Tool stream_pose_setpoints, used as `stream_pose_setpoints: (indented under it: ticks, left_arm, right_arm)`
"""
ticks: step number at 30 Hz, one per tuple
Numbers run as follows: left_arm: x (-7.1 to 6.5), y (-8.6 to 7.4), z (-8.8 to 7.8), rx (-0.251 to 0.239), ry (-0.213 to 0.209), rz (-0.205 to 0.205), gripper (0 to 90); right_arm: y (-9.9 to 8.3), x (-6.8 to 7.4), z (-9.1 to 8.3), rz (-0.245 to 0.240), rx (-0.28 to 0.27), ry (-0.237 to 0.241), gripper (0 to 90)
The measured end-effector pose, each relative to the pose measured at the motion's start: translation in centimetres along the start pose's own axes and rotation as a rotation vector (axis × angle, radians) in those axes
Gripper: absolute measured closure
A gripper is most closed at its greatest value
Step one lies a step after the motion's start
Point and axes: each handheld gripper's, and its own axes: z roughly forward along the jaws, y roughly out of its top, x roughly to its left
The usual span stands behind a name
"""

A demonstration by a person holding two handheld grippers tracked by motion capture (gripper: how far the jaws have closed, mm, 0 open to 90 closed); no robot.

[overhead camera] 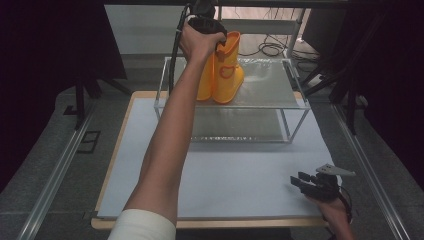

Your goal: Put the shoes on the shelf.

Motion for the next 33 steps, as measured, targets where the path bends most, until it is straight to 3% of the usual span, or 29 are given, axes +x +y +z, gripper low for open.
stream_pose_setpoints:
  ticks: [3,7,11,14,18,22,28,33]
  left_arm:
    - [-0.2,0.6,-1.2,-0.004,-0.023,0.008,47.3]
    - [-0.1,0.7,-3.1,-0.027,-0.065,0.03,43.5]
    - [0.5,0.0,-5.0,-0.032,-0.124,0.087,43.6]
    - [1.0,-1.0,-6.7,-0.054,-0.146,0.136,51.9]
    - [1.5,-2.7,-8.5,-0.04,-0.17,0.206,69.0]
    - [1.9,-4.7,-9.8,-0.033,-0.182,0.248,77.4]
    - [2.9,-7.6,-11.3,-0.011,-0.213,0.296,83.5]
    - [4.0,-9.6,-11.1,0.021,-0.197,0.311,84.0]
  right_arm:
    - [0.0,0.0,0.0,0.002,0.001,0.0,54.4]
    - [0.0,0.0,0.1,0.0,0.002,0.001,54.3]
    - [0.0,0.1,0.1,0.0,0.004,0.001,54.2]
    - [0.0,0.1,0.0,-0.001,0.002,0.0,54.2]
    - [0.1,0.2,0.0,-0.007,0.0,-0.003,54.1]
    - [0.1,0.3,0.0,-0.007,0.0,-0.004,54.1]
    - [0.1,0.4,0.0,-0.01,0.001,-0.005,54.1]
    - [0.1,0.5,0.1,-0.012,0.003,-0.006,54.1]
